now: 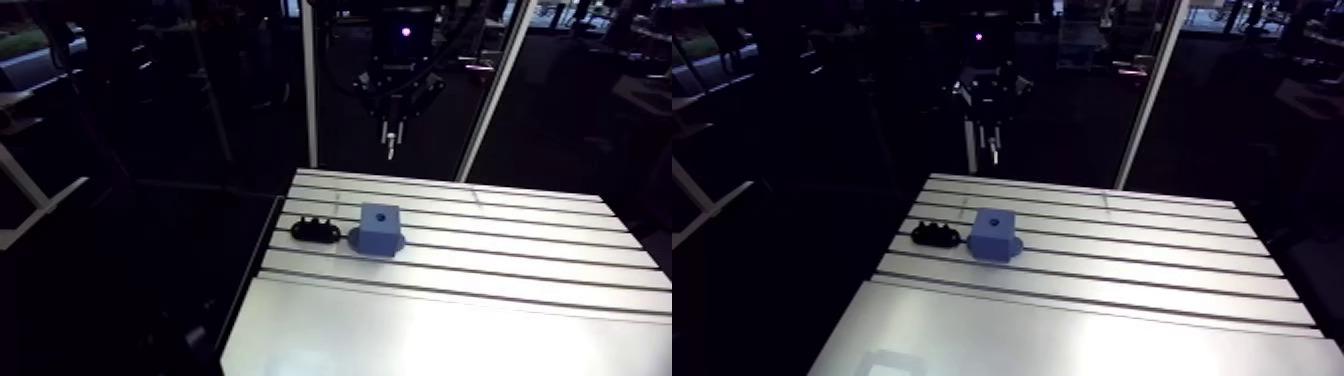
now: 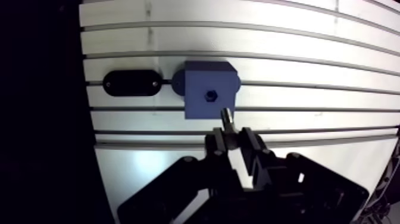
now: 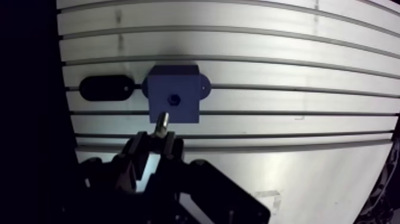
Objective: Pick up the M10 bolt and insert it into the hex recess until seated.
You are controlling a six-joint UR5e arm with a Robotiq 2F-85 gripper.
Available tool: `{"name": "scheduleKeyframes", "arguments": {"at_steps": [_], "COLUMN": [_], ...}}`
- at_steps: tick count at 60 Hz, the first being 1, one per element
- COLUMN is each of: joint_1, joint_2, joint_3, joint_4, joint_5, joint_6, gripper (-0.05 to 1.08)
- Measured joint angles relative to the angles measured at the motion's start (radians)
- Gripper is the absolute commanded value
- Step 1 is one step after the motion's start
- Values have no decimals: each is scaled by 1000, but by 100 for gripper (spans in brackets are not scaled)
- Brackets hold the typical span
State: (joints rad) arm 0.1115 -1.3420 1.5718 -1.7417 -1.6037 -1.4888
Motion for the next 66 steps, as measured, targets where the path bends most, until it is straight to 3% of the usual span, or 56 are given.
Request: {"name": "scheduleKeyframes", "arguments": {"at_steps": [15, 51, 66], "joint_1": [3, -5, -1], "joint_2": [-13, -16, -8], "joint_3": [7, 21, 29], "joint_4": [21, 66, 88], "joint_5": [-1, -12, -36], "joint_6": [-90, -481, -548], "gripper": [103, 105, 106]}}
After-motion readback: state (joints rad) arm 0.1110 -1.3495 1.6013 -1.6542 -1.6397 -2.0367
